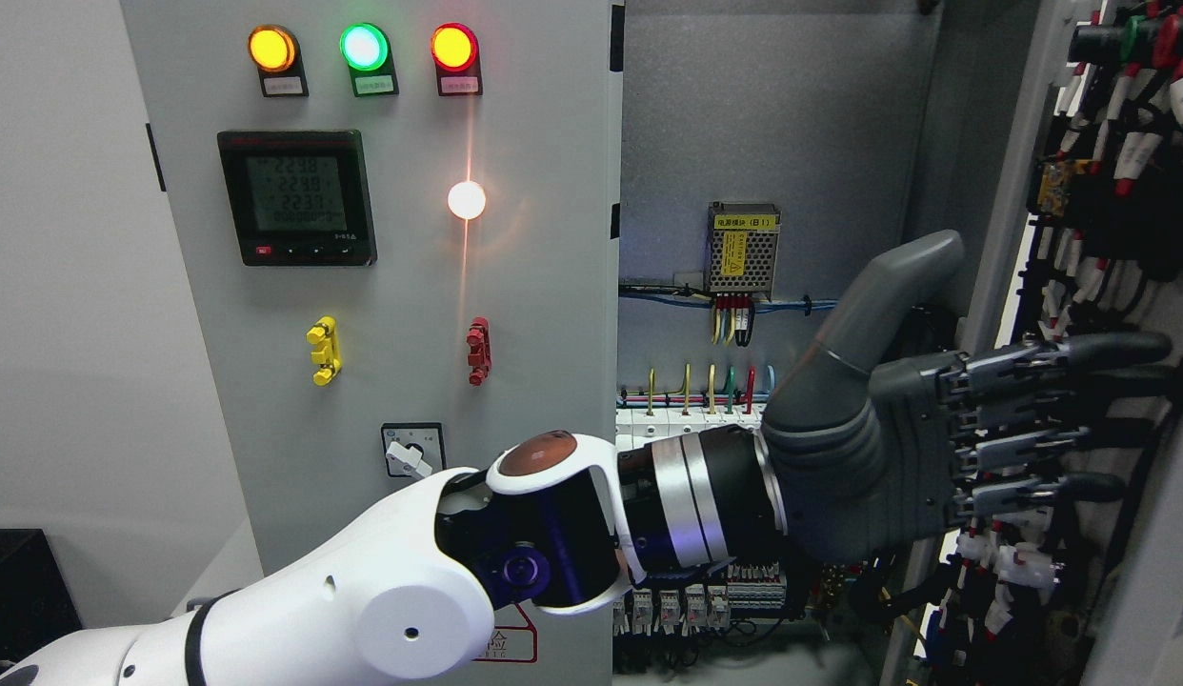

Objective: Open door with both hands
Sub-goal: 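Push the handled door outward with the left hand, swinging it wide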

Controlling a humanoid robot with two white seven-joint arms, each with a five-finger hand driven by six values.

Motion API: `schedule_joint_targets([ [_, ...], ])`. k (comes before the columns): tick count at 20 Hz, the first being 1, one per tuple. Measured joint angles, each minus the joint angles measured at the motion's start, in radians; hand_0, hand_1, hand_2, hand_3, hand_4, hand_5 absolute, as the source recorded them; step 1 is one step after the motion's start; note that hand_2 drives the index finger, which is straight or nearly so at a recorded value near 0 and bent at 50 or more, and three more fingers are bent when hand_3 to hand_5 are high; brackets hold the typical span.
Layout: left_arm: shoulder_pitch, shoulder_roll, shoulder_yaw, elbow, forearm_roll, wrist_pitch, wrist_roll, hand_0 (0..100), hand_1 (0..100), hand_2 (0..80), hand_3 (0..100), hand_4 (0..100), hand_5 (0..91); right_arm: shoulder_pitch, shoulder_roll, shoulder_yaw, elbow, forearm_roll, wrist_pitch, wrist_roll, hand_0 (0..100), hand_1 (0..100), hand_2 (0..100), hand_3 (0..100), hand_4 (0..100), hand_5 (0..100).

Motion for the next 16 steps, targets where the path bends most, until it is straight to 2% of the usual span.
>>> schedule_joint_targets([
  [16, -0.039, -0.176, -0.032, 0.132, -0.003, 0.003, 0.002, 0, 0, 0.0, 0, 0, 0.0, 0.0, 0.0, 0.0, 0.0, 0.0, 0.0, 0.001, 0, 0, 0, 0, 0, 0],
])
